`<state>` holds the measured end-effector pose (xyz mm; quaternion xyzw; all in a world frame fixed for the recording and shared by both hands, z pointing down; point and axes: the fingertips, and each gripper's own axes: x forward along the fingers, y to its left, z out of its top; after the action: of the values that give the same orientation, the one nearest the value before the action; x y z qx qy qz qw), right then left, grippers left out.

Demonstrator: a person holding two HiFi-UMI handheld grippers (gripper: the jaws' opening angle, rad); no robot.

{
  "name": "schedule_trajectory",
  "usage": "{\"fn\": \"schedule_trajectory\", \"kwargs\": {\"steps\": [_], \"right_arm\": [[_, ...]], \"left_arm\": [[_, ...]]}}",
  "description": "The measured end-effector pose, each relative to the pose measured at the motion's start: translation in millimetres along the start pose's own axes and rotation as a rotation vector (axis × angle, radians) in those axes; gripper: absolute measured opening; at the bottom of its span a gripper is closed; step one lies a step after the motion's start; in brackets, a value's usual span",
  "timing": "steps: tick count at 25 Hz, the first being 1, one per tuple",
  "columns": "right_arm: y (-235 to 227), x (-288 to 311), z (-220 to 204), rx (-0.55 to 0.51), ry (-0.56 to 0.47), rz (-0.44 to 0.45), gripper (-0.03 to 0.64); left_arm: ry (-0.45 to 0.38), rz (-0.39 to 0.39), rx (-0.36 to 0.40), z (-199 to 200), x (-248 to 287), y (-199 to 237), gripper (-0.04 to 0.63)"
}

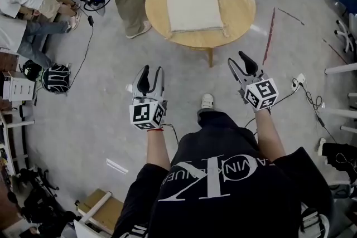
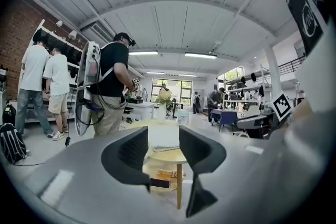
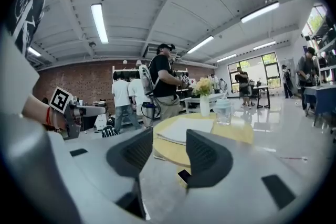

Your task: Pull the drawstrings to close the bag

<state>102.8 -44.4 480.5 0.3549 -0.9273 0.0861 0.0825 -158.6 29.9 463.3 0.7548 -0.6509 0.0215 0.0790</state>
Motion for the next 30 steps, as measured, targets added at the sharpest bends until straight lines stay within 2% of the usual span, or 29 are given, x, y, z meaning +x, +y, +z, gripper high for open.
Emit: {"fn": "schedule_trajectory", "kwargs": {"steps": [14,23,30], "right_arm": [[-69,83,-38,0.061,0.194,-0.034,0.164],[-88,113,-68,0.067,0.340,-0.072,0.159],[-106,138,-87,0.067,0.424,-0.116,0.153]], "left_arm": [[0.087,-0.014,-0.004,-16,97,17,0.170],[0.148,0.003,0.035,-37,118,28,0.170],[0.236,-0.079,0.014,-66,157,33,0.170]]}}
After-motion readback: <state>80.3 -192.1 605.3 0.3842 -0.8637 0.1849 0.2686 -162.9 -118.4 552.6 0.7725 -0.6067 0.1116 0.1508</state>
